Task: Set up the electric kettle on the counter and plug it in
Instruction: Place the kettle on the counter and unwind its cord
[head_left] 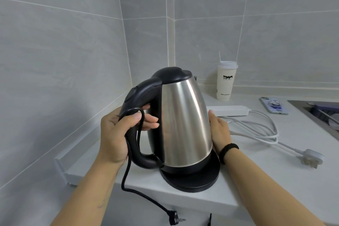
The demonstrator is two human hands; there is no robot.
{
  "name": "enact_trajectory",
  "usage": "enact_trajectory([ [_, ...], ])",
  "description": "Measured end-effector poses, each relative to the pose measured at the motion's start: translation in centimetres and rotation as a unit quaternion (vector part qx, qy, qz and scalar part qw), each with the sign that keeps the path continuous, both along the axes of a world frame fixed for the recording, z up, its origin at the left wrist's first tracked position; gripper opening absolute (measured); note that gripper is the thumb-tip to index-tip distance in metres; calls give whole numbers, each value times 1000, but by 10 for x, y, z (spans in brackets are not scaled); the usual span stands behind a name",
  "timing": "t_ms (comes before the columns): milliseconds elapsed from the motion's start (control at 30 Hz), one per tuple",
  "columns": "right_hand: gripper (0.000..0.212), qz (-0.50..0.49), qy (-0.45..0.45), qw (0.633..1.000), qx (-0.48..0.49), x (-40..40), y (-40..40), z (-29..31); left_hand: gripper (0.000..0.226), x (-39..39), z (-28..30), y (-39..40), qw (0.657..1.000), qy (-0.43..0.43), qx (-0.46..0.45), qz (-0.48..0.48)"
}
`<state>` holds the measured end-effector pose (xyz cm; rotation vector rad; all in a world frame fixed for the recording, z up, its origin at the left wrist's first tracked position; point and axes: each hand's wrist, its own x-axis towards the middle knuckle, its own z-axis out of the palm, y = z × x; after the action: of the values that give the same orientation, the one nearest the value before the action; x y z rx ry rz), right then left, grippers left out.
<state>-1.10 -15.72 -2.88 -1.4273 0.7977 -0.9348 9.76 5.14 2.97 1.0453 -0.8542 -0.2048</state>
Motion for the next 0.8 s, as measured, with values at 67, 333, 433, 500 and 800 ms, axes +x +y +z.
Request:
enact_trajectory([
  [67, 43, 25, -46, 999, -2, -11, 12, 4, 24, -3, -1, 0, 1000, -4, -3, 0],
  [333, 99, 167, -17, 971, -170, -43, 45, -17, 14, -14, -2, -5, 1000, -7, -12, -4],
  [433, 126, 165, 16, 964, -208, -41, 50, -15, 25, -20, -3, -6, 999, -42, -3, -12],
  [500, 132, 164, 20, 962, -216, -40, 51, -14, 32, -25, -4, -6, 996, -85, 18, -11],
  [800, 116, 132, 5, 968, -215, -47, 52, -14, 71, -19, -10, 1, 985, -67, 3, -158],
])
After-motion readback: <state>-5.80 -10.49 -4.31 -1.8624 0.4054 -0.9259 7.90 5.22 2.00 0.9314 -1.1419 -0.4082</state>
